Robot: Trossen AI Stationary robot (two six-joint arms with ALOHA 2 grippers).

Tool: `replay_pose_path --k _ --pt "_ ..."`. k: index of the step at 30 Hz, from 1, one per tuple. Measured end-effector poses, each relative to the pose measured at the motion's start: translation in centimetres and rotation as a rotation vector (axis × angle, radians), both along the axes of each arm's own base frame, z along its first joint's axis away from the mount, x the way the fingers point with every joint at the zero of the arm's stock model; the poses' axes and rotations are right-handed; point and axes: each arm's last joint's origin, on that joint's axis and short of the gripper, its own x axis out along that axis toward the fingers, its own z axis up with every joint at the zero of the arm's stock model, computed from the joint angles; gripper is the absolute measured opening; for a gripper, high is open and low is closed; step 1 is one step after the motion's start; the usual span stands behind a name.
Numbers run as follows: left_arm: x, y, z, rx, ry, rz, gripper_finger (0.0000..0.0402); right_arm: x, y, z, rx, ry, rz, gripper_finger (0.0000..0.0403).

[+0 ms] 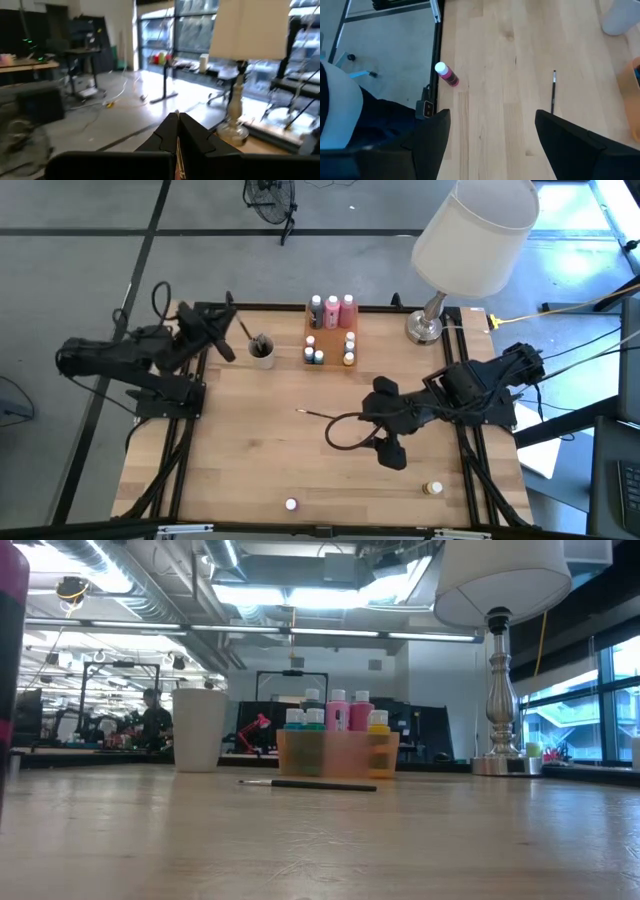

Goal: Pick & Place Paint Supplies
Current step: Put the black paint brush into the white cup

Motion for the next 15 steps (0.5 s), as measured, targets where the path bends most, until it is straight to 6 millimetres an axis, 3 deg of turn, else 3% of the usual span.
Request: replay_pose_path --k 6,15 --pt "-0.1 1.3 -4.1 -0.032 -0.091 -0.01 0.0003 0.1 -0.1 0.0 0.015 0.006 0.014 0.0295" --pt "2.0 3.8 -9.0 -0.129 -0.015 -0.01 0.0003 0.2 -0.2 0.0 0.044 0.011 0.01 0.0295"
